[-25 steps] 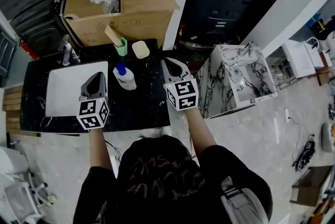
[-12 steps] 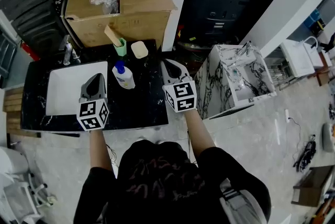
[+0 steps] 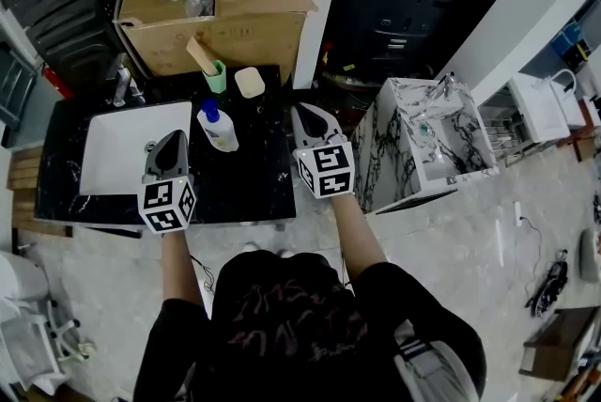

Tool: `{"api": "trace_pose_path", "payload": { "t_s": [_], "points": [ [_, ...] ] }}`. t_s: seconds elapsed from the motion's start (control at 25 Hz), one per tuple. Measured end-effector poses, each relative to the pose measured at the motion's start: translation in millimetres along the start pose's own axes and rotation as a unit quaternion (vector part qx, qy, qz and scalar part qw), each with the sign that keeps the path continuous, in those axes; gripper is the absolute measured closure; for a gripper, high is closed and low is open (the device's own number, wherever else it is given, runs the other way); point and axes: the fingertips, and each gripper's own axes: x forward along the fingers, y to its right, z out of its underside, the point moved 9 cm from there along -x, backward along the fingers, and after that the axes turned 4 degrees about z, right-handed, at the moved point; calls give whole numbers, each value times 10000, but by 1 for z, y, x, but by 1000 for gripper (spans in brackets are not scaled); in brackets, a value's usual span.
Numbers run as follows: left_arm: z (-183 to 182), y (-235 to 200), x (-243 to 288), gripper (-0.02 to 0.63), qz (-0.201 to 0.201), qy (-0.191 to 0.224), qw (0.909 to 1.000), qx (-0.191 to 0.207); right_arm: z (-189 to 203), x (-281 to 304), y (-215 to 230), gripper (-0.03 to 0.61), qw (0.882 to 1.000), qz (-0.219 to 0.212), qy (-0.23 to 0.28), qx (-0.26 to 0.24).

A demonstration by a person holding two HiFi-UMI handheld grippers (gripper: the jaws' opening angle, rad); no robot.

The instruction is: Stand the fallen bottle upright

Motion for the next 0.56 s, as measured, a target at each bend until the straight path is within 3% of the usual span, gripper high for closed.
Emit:
{"api": "trace_pose_path", "payload": {
  "t_s": [0.2, 0.56],
  "points": [
    [4, 3, -3, 598, -24, -8, 10000, 26, 0, -1, -4, 565, 9998, -23, -12, -214],
    [9, 4, -7, 598, -58, -36, 10000, 16, 10, -1, -6, 565, 9999, -110, -46, -36]
  ]
}}
